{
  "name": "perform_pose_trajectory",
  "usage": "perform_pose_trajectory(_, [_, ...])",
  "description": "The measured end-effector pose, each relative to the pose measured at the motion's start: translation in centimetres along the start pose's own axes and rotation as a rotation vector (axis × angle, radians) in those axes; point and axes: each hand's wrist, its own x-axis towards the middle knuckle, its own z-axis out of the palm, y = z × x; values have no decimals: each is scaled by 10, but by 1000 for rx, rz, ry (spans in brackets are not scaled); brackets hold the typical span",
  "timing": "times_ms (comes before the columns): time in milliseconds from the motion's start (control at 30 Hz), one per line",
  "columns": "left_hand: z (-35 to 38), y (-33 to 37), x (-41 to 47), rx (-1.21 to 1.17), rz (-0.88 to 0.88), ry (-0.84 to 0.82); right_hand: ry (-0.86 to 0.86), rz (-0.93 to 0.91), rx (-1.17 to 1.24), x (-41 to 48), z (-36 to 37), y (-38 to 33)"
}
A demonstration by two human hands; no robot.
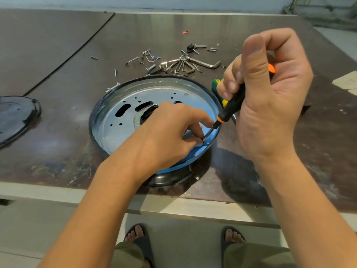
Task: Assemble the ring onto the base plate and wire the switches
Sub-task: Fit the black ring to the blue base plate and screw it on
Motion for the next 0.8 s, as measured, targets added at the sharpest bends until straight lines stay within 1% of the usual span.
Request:
perform_pose_trajectory(233, [1,1,0,9,8,20,-12,13,-21,1,0,-3])
perform_pose_trajectory(467, [0,-1,2,21,22,5,-117,81,-93,2,3,-2])
perform_pose_trajectory(567, [1,-2,2,-12,30,3,-199,174,-75,1,2,-2])
perform_pose_trajectory(633, [1,-3,2,-25,22,9,-248,201,-102,1,-1,-2])
perform_pose_trajectory(700, [-1,-5,2,-56,12,14,-266,211,-103,0,-3,-2])
perform_pose_trajectory(800, [-3,-6,3,-165,-15,10,-281,230,-64,0,-4,-2])
